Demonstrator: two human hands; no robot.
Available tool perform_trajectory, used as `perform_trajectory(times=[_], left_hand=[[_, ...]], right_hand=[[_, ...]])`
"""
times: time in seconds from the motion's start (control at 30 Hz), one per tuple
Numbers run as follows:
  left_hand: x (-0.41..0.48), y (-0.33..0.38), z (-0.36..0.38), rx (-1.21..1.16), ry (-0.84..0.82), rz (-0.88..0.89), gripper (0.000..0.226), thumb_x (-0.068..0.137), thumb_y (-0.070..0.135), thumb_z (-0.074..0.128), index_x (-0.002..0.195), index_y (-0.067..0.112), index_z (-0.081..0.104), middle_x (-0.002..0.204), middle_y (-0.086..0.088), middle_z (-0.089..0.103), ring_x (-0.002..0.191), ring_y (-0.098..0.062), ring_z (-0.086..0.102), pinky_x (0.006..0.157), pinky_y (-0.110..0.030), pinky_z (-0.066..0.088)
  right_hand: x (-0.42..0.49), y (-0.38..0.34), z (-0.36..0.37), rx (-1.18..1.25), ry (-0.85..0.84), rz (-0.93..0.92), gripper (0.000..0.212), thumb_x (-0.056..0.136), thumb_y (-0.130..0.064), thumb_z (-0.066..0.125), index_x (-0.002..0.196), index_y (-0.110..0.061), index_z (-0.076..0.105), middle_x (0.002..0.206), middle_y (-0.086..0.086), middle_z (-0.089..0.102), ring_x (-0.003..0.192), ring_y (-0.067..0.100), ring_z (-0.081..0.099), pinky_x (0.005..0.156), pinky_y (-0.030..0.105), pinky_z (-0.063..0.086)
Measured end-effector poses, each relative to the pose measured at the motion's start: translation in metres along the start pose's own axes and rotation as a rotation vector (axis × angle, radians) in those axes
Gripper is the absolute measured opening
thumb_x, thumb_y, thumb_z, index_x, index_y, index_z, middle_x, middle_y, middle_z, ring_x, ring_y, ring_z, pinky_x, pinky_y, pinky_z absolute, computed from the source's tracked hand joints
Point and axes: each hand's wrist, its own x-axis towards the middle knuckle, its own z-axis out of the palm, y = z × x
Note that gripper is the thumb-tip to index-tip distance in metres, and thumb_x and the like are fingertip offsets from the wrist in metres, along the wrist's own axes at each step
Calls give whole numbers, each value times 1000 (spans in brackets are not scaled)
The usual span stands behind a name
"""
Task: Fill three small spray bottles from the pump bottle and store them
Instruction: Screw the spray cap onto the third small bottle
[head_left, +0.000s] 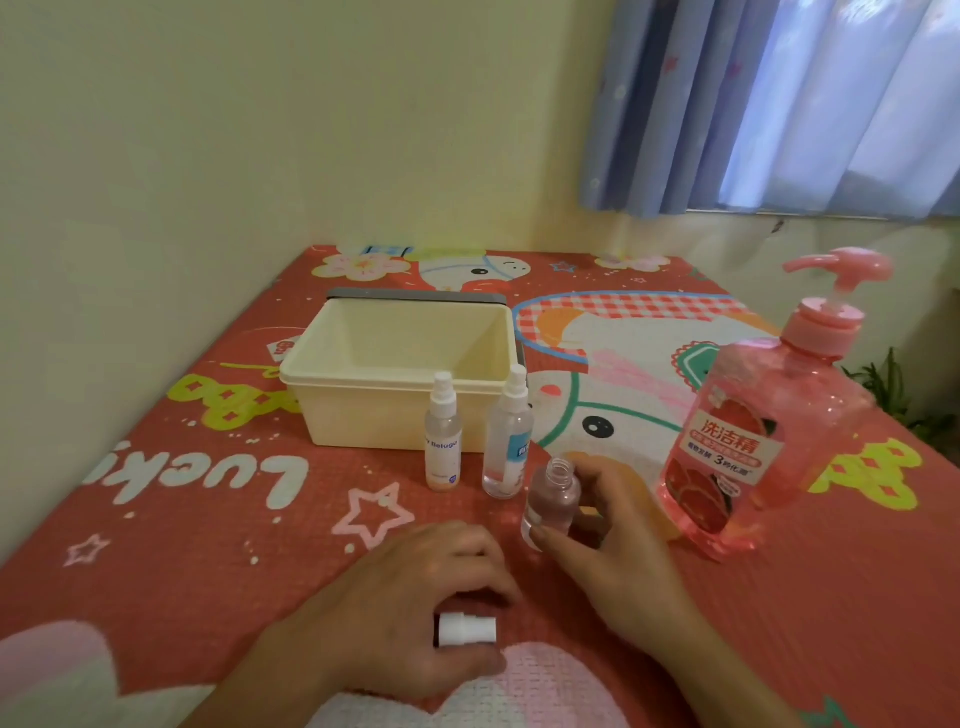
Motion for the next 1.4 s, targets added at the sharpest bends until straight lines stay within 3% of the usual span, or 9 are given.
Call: perform_trajectory(times=[0.17, 0.37, 0.43, 0.6, 0.73, 0.97, 1.07, 1.2, 1.4], left_hand=[[2, -7, 4, 26, 18, 11, 17, 83, 48, 67, 96, 36, 69, 92, 21, 59, 89, 6, 54, 78, -8, 38], [11, -11, 6, -43, 148, 33, 18, 85, 45, 68, 101, 35, 69, 95, 21, 63, 91, 6, 58, 78, -21, 50], [18, -10, 5, -90, 233, 57, 18, 84, 40, 71, 101, 33, 71, 95, 20, 65, 91, 5, 60, 79, -20, 50], [38, -7, 3, -320, 421, 71, 20, 82, 26, 75, 101, 20, 74, 95, 13, 70, 91, -9, 67, 80, -23, 52], [51, -1, -1, -561, 583, 63, 19, 80, 20, 73, 99, 25, 74, 94, 12, 71, 89, -8, 67, 80, -19, 49], [66, 14, -16, -1052, 934, -25, 17, 74, 31, 68, 89, 35, 76, 86, 6, 75, 80, -7, 70, 73, -23, 56], [71, 17, -23, -1139, 1005, 60, 18, 75, 35, 76, 92, 31, 75, 88, 5, 74, 82, -10, 69, 75, -25, 55], [79, 22, -31, -1219, 1085, 148, 20, 75, 37, 72, 93, 28, 73, 90, 5, 72, 81, -12, 68, 75, -25, 54], [87, 23, -35, -1207, 1151, 164, 16, 76, 32, 69, 91, 27, 73, 88, 6, 73, 80, -12, 68, 75, -25, 54]], right_hand=[[1, 3, 0, -18, -24, 0, 46, 80, -7, 81, 113, -30, 58, 109, -26, 64, 99, 0, 66, 89, 28, 54], [0, 8, -1, -31, -41, 8, 46, 81, -6, 80, 114, -29, 57, 109, -23, 67, 99, 0, 68, 88, 26, 54], [0, 8, -1, -30, -43, 2, 45, 82, -9, 79, 115, -29, 57, 111, -19, 68, 101, 3, 68, 90, 29, 54], [0, 7, -1, -41, -35, -13, 42, 80, -37, 76, 117, -36, 56, 115, -15, 66, 105, 5, 67, 91, 33, 55], [-1, 8, -1, -66, -45, -15, 43, 84, -24, 78, 120, -33, 56, 116, -12, 67, 106, 8, 68, 92, 38, 55], [-1, 8, -1, -94, -32, 5, 45, 83, -20, 80, 118, -37, 57, 117, -17, 66, 106, 1, 66, 92, 29, 54], [-1, 8, -1, -103, -41, 18, 45, 83, -21, 80, 117, -37, 57, 117, -19, 65, 107, 1, 65, 91, 30, 54], [0, 7, -1, -95, -37, 15, 44, 83, -21, 80, 118, -35, 57, 118, -19, 64, 107, 0, 65, 91, 25, 53], [0, 6, -1, -84, -56, 31, 43, 84, -22, 80, 119, -33, 57, 118, -20, 65, 107, 0, 65, 92, 24, 53]])
